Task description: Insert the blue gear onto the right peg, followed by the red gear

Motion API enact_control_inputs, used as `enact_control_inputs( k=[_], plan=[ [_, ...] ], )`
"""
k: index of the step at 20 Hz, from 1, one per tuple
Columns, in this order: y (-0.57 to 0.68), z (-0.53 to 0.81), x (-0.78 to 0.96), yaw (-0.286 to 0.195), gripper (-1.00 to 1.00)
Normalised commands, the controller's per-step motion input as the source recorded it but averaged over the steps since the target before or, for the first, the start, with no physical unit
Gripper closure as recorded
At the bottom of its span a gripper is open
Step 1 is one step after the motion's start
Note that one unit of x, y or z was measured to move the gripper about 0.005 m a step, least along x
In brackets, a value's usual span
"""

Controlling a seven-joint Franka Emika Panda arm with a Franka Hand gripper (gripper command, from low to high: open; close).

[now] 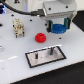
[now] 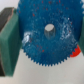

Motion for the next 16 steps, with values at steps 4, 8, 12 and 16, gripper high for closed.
enact_control_inputs(
  k=[4, 8, 12, 16],
  plan=[
    [-0.27, 0.15, 0.74, 0.0, 1.0],
    [-0.25, 0.05, 0.67, 0.0, 1.0],
    [-0.19, 0.01, 0.51, 0.0, 1.0],
    [-0.21, 0.0, 0.42, 0.0, 1.0]
  ],
)
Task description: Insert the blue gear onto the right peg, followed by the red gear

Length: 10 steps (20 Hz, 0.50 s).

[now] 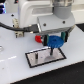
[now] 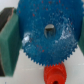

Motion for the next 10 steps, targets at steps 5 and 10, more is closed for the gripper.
enact_control_inputs(
  k=[5, 10],
  plan=[
    [-0.24, -0.06, 0.33, 0.0, 1.0],
    [-0.12, -0.07, 0.24, 0.0, 1.0]
  ],
)
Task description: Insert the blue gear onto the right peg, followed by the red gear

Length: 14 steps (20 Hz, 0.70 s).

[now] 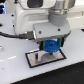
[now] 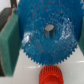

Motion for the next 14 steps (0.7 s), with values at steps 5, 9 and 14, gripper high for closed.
enact_control_inputs(
  k=[5, 9, 14],
  plan=[
    [-0.02, 0.0, 0.14, 0.0, 1.0],
    [0.02, 0.32, 0.2, 0.0, 1.0],
    [0.0, 0.21, 0.28, 0.0, 1.0]
  ],
)
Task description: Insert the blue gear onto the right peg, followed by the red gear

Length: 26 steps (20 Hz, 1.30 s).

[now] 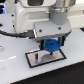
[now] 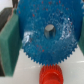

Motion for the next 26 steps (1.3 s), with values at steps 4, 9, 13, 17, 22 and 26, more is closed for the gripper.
enact_control_inputs(
  k=[4, 9, 13, 17, 22, 26],
  plan=[
    [-0.01, -0.07, 0.33, 0.0, 1.0],
    [0.0, -0.08, 0.23, 0.0, 1.0],
    [-0.04, -0.03, 0.12, 0.0, 1.0],
    [-0.02, 0.38, 0.48, 0.0, 1.0],
    [-0.01, 0.22, 0.3, 0.0, 1.0],
    [0.01, -0.02, 0.31, 0.0, 1.0]
  ],
)
